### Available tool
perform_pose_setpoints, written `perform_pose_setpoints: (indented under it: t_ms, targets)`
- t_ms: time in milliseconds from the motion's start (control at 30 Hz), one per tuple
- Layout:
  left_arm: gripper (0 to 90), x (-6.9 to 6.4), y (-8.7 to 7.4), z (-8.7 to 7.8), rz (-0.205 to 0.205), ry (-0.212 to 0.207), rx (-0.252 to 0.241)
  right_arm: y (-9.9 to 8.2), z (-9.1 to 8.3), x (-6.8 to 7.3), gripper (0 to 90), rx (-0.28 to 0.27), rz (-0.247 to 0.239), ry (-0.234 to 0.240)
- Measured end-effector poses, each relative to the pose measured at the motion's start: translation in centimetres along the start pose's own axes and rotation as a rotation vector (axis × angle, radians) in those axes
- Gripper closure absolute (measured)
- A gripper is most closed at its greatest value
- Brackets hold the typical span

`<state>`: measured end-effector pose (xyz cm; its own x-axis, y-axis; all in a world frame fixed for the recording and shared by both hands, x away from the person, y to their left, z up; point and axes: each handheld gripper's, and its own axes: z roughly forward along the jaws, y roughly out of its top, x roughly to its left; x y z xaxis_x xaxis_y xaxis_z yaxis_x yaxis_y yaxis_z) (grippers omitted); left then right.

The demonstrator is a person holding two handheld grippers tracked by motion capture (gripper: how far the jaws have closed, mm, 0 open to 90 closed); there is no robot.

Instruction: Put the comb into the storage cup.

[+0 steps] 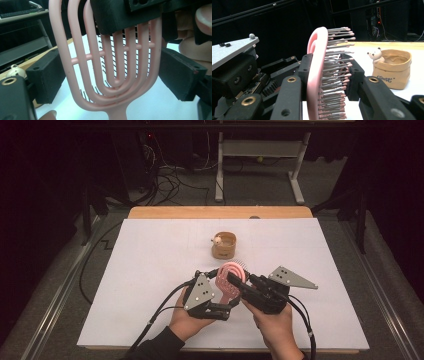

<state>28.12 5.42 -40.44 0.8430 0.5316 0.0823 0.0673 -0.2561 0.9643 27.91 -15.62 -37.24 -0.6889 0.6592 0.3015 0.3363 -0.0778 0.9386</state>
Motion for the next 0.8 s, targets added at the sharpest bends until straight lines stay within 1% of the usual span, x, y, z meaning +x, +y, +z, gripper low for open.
perform_pose_setpoints:
  t_ms: [67,167,233,367,533,667,800]
  targets:
    - [9.6,0.09,0.01,-0.01,-0.009,-0.007,0.002,0.03,-0.04,-0.02,66.4,-0.002,0.003,-0.001]
    - [9.5,0.07,0.0,0.02,-0.009,-0.007,0.0,0.03,-0.07,-0.02,66.4,-0.004,0.0,-0.002]
    - [6.4,0.17,-0.01,0.03,-0.015,-0.007,0.004,0.04,-0.08,-0.05,66.4,-0.004,0.001,0.0]
    - [5.8,0.32,-0.1,0.06,-0.026,-0.02,0.004,0.09,-0.12,-0.1,66.5,-0.007,0.001,-0.002]
    - [1.0,0.47,-0.12,0.05,-0.036,-0.02,0.007,0.17,-0.26,-0.17,66.6,-0.011,0.002,-0.005]
    - [0.8,0.61,-0.14,0.01,-0.05,-0.02,0.003,0.35,-0.52,-0.29,66.7,-0.023,0.002,-0.007]
    - [0.0,0.72,-0.16,-0.04,-0.053,-0.023,0.001,0.61,-0.82,-0.46,66.7,-0.036,0.002,-0.01]
